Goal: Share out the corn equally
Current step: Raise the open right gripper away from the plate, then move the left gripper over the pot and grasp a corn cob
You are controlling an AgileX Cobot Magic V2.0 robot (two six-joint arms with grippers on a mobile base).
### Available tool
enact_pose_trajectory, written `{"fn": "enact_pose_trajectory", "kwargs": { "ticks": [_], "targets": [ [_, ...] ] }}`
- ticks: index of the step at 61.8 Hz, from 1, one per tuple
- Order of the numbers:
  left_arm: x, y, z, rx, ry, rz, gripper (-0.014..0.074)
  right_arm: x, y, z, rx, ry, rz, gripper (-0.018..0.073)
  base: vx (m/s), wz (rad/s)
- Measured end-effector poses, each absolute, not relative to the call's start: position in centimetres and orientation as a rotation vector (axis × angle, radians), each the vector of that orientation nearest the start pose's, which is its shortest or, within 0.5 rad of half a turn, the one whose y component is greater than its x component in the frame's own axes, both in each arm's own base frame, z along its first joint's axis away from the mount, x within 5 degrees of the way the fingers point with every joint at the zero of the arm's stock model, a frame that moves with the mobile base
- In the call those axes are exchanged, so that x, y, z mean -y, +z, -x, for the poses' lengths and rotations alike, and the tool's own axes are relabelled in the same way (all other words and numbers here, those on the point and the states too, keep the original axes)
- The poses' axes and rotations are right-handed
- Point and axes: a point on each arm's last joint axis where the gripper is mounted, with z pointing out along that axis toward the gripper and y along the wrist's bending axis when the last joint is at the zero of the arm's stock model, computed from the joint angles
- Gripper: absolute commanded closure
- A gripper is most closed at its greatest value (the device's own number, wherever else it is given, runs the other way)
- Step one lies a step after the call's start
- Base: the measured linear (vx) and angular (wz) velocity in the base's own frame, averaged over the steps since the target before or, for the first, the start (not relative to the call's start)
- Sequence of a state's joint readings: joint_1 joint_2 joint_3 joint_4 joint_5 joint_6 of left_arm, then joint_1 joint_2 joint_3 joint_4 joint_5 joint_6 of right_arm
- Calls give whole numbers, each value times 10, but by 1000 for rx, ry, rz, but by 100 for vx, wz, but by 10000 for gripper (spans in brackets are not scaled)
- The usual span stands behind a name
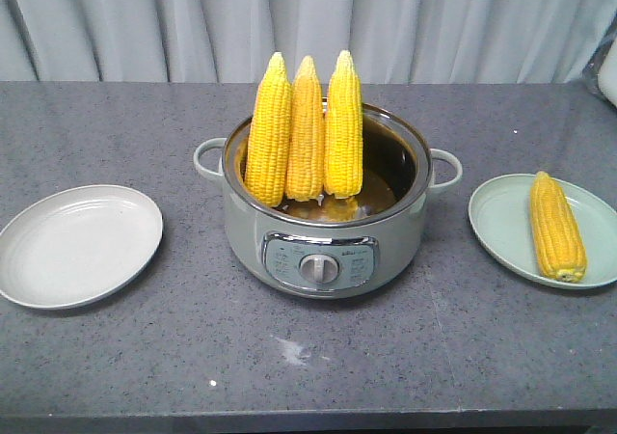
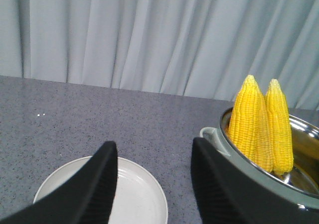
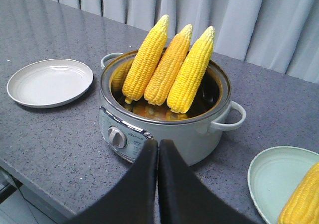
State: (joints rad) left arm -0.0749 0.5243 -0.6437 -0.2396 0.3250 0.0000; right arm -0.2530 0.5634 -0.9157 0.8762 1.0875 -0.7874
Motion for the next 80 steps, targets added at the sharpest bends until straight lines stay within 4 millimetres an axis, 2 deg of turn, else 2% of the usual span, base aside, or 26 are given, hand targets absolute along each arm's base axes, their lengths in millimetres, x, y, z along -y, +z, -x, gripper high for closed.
{"fn": "enact_pose_trajectory", "kwargs": {
  "ticks": [8,20,28,39,46,60,71,80],
  "targets": [
    [15,369,-109,-1660,-265,40,332,-45,404,-73,-1852,387,486,564,0,0],
    [22,407,-135,-1671,-239,-89,314,-44,403,-73,-1864,378,493,564,0,0],
    [33,428,-167,-1718,-268,-215,241,-44,403,-73,-1865,376,493,564,0,0],
    [54,439,-229,-1800,-445,-344,61,-44,403,-73,-1863,375,494,564,0,0],
    [65,435,-272,-1856,-587,-353,-11,-44,403,-73,-1862,373,494,564,0,0],
    [82,424,-348,-1908,-784,-373,-13,-44,403,-73,-1862,373,494,564,0,0],
    [91,413,-393,-1909,-908,-370,-10,-44,403,-73,-1862,373,494,564,0,0],
    [109,402,-417,-1909,-940,-406,-6,-44,403,-73,-1861,373,493,564,0,0]
  ]
}}
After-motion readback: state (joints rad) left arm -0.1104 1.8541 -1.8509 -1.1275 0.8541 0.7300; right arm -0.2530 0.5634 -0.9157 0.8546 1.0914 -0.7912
